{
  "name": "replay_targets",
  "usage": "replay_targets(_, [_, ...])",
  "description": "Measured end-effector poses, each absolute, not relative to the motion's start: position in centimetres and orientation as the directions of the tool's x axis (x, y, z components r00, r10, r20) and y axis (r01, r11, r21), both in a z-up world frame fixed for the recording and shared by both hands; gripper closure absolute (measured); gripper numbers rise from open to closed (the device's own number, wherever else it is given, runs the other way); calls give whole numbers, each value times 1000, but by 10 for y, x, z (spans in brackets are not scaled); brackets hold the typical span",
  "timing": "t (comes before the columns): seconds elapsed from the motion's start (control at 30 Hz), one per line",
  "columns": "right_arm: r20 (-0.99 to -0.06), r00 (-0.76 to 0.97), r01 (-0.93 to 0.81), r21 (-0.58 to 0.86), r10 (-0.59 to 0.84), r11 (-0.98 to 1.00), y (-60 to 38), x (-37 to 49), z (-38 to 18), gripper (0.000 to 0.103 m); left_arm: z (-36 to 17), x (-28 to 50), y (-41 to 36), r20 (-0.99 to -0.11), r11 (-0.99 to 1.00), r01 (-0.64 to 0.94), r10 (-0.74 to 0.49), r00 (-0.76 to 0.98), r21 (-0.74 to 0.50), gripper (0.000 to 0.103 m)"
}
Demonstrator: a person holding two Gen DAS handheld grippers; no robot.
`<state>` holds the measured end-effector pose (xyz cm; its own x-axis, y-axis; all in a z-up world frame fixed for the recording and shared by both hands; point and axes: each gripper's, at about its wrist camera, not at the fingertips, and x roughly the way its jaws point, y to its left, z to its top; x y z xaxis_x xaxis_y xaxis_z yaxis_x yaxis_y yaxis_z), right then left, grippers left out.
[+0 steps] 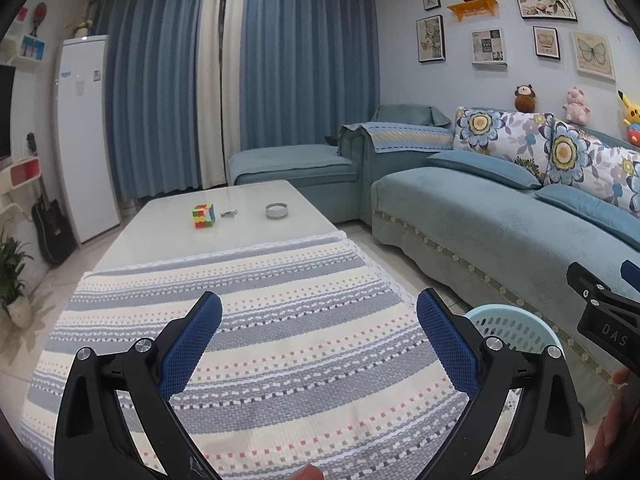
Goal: Collect trash
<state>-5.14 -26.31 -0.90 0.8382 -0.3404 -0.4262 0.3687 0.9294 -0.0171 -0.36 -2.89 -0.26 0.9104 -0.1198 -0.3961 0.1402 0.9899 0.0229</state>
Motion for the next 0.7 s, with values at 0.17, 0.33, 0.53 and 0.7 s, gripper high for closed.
replay_targets(0.17, [-437, 845, 338, -7, -307, 941, -264, -48, -8, 8, -3, -3, -30, -395, 990, 138, -113, 912, 36, 8])
replay_targets(0.33, [-441, 844, 342, 0, -307, 940, -266, -48, -9, 8, -4, -5, -34, -392, 987, 151, -118, 912, 52, 8])
replay_targets(0.53, [-445, 846, 330, 4, -294, 944, -265, -49, -9, 8, -3, -6, -36, -393, 986, 157, -120, 912, 64, 8])
replay_targets(0.7, [-450, 845, 326, 5, -289, 945, -266, -49, -9, 8, -5, 0, -34, -429, 987, 155, -120, 895, 46, 8])
